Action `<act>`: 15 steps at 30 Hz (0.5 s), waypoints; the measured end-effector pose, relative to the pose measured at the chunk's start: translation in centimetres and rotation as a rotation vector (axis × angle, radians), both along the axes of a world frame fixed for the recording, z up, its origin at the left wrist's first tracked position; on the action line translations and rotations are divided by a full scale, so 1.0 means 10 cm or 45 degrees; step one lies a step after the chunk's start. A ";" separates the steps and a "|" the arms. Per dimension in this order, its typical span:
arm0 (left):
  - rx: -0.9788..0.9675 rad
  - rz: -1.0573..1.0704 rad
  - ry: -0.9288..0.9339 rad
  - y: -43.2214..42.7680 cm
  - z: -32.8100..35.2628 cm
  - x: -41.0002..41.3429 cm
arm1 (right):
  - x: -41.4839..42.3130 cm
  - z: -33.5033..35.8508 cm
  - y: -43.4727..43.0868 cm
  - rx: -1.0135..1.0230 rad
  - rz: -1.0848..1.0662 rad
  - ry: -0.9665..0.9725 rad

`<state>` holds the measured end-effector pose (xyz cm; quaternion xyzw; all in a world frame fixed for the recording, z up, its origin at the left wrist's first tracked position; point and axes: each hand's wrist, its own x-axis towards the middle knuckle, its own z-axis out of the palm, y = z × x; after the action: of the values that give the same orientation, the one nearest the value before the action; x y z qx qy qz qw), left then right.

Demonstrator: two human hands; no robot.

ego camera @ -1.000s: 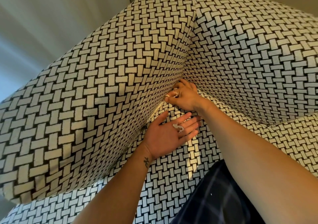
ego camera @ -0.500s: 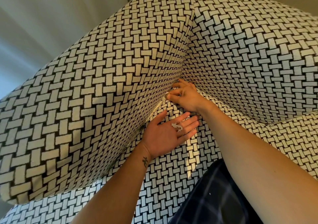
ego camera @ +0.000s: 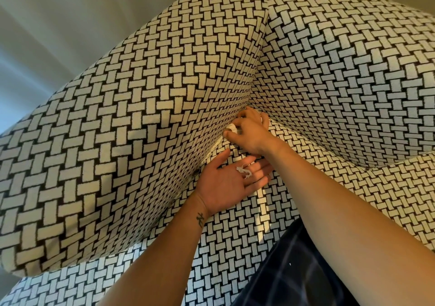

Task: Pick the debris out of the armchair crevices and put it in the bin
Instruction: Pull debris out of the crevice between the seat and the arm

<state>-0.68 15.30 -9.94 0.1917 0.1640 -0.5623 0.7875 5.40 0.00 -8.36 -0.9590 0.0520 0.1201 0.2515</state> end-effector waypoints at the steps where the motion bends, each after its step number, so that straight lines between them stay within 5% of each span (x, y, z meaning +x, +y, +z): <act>1: -0.008 -0.008 -0.006 0.00 -0.01 0.00 | 0.00 0.00 0.02 -0.009 -0.018 -0.034; 9: -0.030 0.025 0.047 0.00 -0.02 -0.02 | -0.05 0.06 -0.07 0.229 -0.033 -0.043; 15: 0.038 0.041 0.105 0.00 0.05 -0.01 | -0.19 0.23 -0.20 0.715 -0.173 -0.048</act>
<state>-0.83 15.34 -9.45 0.1775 0.2076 -0.5544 0.7862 3.47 -2.00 -6.01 -0.8482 0.0763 0.0949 0.5155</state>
